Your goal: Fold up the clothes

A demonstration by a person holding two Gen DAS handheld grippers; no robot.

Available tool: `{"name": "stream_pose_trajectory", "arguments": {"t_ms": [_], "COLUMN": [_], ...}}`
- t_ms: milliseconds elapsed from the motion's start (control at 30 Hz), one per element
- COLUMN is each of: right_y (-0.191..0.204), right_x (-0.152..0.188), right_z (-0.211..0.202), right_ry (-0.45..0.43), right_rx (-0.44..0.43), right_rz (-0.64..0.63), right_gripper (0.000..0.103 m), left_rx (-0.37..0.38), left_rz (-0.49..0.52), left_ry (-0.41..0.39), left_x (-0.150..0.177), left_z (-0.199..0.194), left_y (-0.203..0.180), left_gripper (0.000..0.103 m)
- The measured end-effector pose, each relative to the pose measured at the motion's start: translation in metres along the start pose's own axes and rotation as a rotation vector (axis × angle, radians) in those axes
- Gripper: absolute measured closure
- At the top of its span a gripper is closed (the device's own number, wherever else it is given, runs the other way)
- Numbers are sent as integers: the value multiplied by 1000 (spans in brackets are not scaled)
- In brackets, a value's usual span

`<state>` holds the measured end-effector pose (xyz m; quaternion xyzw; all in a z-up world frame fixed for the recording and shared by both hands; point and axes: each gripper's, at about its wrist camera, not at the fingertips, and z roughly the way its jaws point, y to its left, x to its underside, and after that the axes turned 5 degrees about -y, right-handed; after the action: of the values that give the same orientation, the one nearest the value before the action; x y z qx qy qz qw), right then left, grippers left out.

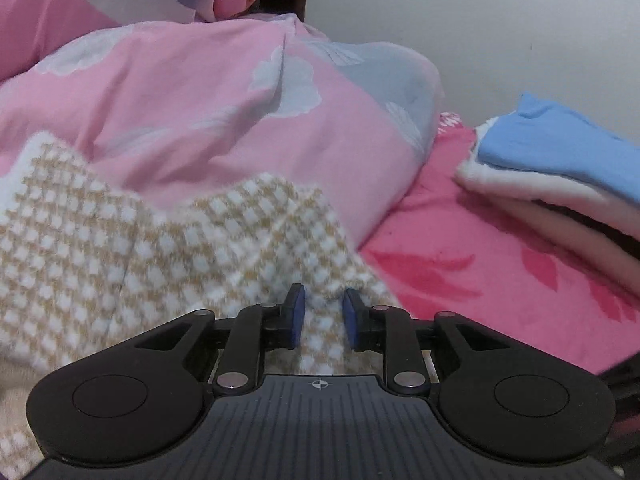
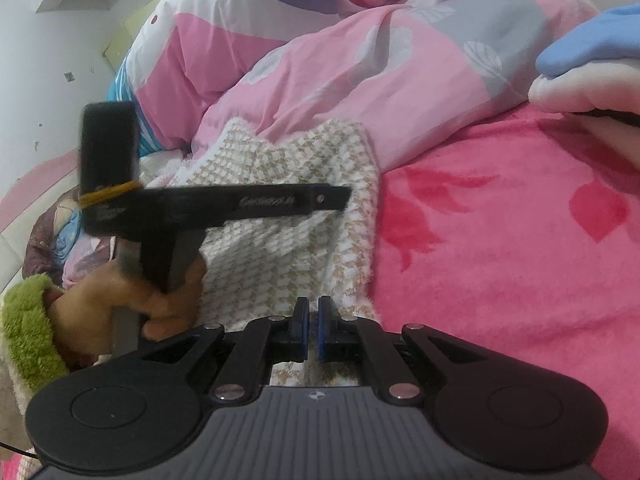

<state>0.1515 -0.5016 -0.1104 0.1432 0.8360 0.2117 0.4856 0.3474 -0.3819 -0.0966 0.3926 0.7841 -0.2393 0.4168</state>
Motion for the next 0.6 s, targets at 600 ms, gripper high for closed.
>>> {"name": "stream_pose_trajectory", "arguments": {"t_ms": [600], "right_y": [-10], "right_x": [2], "right_z": [-2], "right_ry": [4], "right_rx": [-38], "right_rz": [68], "right_gripper": [102], "left_rx": [-57], "left_rz": [-203], "left_ry": [-16], "left_x": [-37], "left_z": [14], "left_y": [29], "left_gripper": [83]}}
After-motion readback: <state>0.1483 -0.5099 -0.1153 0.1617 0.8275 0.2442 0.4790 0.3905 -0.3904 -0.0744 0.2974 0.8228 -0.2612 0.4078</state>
